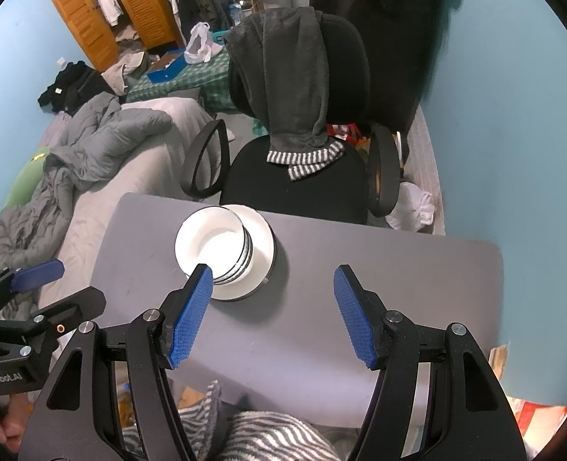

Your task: Organize plates and bowls

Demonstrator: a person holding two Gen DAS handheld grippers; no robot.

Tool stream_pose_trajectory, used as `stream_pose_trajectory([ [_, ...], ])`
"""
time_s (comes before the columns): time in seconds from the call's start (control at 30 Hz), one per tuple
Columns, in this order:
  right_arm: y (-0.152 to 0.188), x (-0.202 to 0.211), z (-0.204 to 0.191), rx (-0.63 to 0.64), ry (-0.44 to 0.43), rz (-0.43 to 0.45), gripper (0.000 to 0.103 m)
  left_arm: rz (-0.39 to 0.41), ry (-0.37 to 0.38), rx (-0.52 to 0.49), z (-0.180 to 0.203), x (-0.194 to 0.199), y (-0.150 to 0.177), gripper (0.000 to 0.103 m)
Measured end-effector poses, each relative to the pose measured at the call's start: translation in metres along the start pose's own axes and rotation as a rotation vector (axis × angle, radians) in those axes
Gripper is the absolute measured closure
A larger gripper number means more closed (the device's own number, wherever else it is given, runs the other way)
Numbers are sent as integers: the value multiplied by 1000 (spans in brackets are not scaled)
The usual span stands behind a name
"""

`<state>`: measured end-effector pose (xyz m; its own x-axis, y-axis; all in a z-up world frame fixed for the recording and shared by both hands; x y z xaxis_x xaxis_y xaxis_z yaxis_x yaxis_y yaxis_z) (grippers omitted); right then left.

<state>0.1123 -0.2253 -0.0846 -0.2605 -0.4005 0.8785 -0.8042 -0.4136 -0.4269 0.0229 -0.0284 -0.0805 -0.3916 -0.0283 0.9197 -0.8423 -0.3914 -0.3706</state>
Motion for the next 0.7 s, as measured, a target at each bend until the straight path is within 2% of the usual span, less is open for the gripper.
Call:
stream_pose_trajectory([
  [0.5, -2, -3, -5, 8, -10, -7, 38, -1, -16, -1, -4, 1, -1, 14],
  [0.7, -2, -3, -5, 8, -11, -8, 38, 1, -14, -3, -3, 1, -2, 10],
])
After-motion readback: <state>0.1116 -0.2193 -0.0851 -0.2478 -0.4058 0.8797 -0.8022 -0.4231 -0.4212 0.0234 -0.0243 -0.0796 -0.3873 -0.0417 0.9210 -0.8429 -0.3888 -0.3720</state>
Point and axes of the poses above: each gripper's, at about its wrist camera, not at the fingertips, and x roughly against the way its jaws point, z to its right, y to its underside, the point moved 6 cm from there along -x, roughly the way its jaws point, and after that the axes turned 4 degrees about -y, right-handed, at the moved point
